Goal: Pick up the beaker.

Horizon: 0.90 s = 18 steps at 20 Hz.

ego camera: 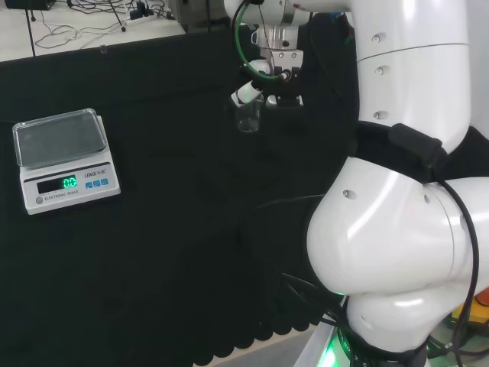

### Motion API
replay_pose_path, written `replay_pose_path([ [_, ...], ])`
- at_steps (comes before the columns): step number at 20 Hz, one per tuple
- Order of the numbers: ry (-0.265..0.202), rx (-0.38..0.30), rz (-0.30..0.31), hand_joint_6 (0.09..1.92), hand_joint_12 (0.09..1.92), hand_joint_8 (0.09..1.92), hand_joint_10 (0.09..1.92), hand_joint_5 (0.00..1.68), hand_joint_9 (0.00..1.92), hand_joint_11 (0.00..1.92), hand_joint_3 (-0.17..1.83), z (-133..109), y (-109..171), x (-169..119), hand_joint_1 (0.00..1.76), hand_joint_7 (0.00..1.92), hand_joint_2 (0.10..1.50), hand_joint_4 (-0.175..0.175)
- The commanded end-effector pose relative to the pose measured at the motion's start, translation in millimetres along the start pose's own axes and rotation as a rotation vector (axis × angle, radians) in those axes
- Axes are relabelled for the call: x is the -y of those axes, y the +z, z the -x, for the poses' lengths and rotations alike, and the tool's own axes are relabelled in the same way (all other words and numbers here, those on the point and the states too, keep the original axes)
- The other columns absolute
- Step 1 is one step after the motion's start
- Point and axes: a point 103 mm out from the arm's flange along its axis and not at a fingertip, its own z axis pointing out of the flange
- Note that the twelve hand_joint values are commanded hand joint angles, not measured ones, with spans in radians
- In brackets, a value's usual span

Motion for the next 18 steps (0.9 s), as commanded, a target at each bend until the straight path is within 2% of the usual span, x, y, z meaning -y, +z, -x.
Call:
replay_pose_path([
  [1, 0.014, 0.007, -0.041, 0.09, 0.85, 0.46, 0.81, 0.02, 0.0, 0.0, 0.17, -2, 12, -7, 0.48, 0.0, 0.72, 0.018],
  [5, 0.018, 0.014, -0.056, 0.09, 0.78, 0.37, 0.77, 0.0, 0.0, 0.0, 0.14, -4, 17, -11, 0.49, 0.0, 0.73, 0.024],
  [8, 0.021, 0.024, -0.064, 0.09, 0.78, 0.39, 0.77, 0.03, 0.0, 0.0, 0.14, -6, 21, -14, 0.59, 0.0, 0.75, 0.032],
  [10, 0.021, 0.026, -0.058, 0.09, 0.89, 0.45, 0.81, 0.08, 0.0, 0.0, 0.15, -6, 23, -14, 0.67, 0.0, 0.76, 0.04],
  [13, 0.016, 0.041, -0.047, 0.09, 1.27, 0.59, 0.87, 0.2, 0.07, 0.0, 0.19, -8, 27, -13, 0.81, 0.04, 0.76, 0.047],
  [15, 0.022, 0.05, -0.032, 0.09, 1.45, 0.69, 0.86, 0.29, 0.2, 0.06, 0.29, -8, 28, -12, 0.89, 0.09, 0.72, 0.047],
  [17, 0.031, 0.068, -0.012, 0.1, 1.44, 0.76, 0.82, 0.38, 0.38, 0.28, 0.47, -9, 27, -12, 1.0, 0.18, 0.65, 0.042],
  [18, 0.033, 0.073, -0.001, 0.3, 1.39, 0.79, 0.8, 0.39, 0.47, 0.41, 0.55, -10, 27, -12, 1.05, 0.23, 0.62, 0.04],
])
